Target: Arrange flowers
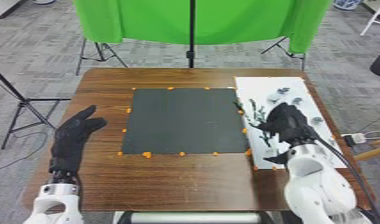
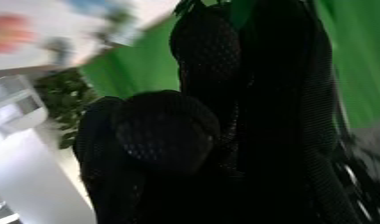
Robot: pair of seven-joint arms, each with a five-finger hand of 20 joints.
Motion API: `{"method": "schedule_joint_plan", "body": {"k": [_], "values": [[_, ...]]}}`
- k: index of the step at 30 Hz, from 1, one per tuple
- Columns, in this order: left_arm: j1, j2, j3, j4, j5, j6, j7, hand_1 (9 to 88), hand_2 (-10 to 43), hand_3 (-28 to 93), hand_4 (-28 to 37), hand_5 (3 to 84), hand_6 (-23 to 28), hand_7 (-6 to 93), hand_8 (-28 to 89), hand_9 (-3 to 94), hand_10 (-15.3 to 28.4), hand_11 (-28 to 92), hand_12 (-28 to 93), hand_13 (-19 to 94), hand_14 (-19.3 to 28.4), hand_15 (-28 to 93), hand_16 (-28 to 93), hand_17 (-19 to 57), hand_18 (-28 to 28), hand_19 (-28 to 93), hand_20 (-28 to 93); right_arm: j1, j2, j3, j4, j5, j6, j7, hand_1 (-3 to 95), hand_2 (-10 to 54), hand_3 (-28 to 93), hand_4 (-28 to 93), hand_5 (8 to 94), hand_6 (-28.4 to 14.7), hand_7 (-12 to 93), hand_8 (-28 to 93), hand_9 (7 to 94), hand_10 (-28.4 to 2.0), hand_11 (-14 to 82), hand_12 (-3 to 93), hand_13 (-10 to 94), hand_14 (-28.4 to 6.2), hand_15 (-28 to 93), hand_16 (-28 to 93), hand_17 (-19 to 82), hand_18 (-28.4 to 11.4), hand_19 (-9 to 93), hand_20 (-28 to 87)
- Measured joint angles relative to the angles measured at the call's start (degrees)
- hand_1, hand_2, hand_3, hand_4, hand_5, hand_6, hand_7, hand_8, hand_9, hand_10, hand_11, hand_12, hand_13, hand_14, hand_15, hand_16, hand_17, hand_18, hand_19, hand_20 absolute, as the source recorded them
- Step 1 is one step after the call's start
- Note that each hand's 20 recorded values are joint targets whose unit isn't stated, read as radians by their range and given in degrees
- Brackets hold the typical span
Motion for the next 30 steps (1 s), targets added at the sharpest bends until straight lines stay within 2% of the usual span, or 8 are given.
{"method": "schedule_joint_plan", "body": {"k": [5,9,12,18,19,21,23,30], "values": [[0.0,0.48,-0.06,2.22,-0.62,2.74,1.03,22.5,-4.1,68,-20.4,49.4,1.4,14.1,-5,51.9,13.8,22,16,44,17.0,22,5,10.7,13.5,8,28,9.1,-1.3,-7.2,2.2,9.8,-0.1,1.2,86.0,-9.5,-21,51,82.3,-1.9,33,18,92.2,-10.6,40.8,22.0,94,-0.7,62,19,72,-6.9,93,43],[-0.1,0.86,0.15,3.34,-1.63,4.36,1.93,21.7,-4.2,69,-21.3,48.9,1.3,13.8,-5,51.3,13.8,21,16,43,16.8,20,4,11.2,13.1,7,28,16.8,-5.6,-13.8,8.1,14.8,-0.2,2.3,85.7,-9.5,-20,51,82.1,-2.0,33,18,92.1,-10.6,42.1,21.6,94,-0.7,63,19,72,-7.1,93,44],[-0.3,1.15,0.48,3.67,-1.93,4.75,2.23,21.7,-4.1,69,-21.8,48.8,1.2,13.9,-5,51.2,13.6,21,17,43,16.7,20,5,11.1,13.0,7,28,21.3,-9.7,-18.2,12.7,16.6,-0.7,3.5,84.4,-9.5,-17,49,81.8,-2.0,34,17,92.0,-10.6,42.9,20.6,94,-0.7,63,19,72,-7.1,93,45],[-0.7,1.58,1.22,3.68,-1.93,4.83,2.39,21.6,-4.0,69,-21.7,48.4,1.1,13.8,-5,51.0,13.5,21,17,43,16.7,20,5,10.7,13.2,7,28,25.9,-16.1,-26.2,17.9,17.2,-0.7,5.1,83.6,-9.5,-15,48,81.2,-2.2,36,16,92.0,-10.5,43.5,20.7,94,-0.5,64,19,72,-7.3,93,46],[-0.8,1.7,1.38,3.68,-1.91,4.83,2.39,21.6,-4.1,69,-21.7,48.4,1.1,13.8,-5,51.0,13.5,21,17,43,16.7,20,5,10.7,13.2,7,28,26.2,-16.8,-27.3,18.4,17.4,-0.7,5.7,78.3,-9.5,0,38,81.5,-2.2,35,18,92.0,-10.5,43.5,20.9,94,-0.1,64,19,72,-7.1,93,46],[-1.0,1.98,1.63,3.68,-1.88,4.82,2.36,21.6,-4.2,69,-21.5,48.4,1.1,13.9,-5,51.0,13.5,21,17,43,16.8,20,5,10.6,13.3,7,28,26.7,-17.7,-29.3,19.0,19.4,-0.6,7.9,63.8,-9.5,44,3,80.9,-2.3,37,15,92.0,-10.5,43.6,20.5,94,-0.4,64,19,72,-7.2,93,46],[-1.2,2.25,1.79,3.68,-1.86,4.8,2.3,21.7,-4.2,69,-21.5,48.4,1.1,13.8,-5,51.0,13.5,21,17,43,16.8,20,5,10.5,13.3,7,28,27.2,-18.0,-31.0,19.4,23.8,-0.2,10.7,62.0,-9.5,50,-2,80.6,-2.3,38,14,92.0,-10.5,43.6,20.5,94,-0.4,64,19,72,-7.3,93,46],[-2.4,3.14,2.56,3.68,-1.73,4.46,2.05,21.9,-4.2,69,-21.3,48.3,1.2,13.9,-5,51.1,13.5,21,17,43,16.7,21,6,10.2,13.4,7,28,28.2,-18.7,-34.0,24.6,25.5,2.8,12.3,62.3,-9.5,50,-4,79.7,-2.6,39,13,91.9,-10.4,43.3,20.6,94,-0.2,63,19,73,-6.9,93,45]]}}
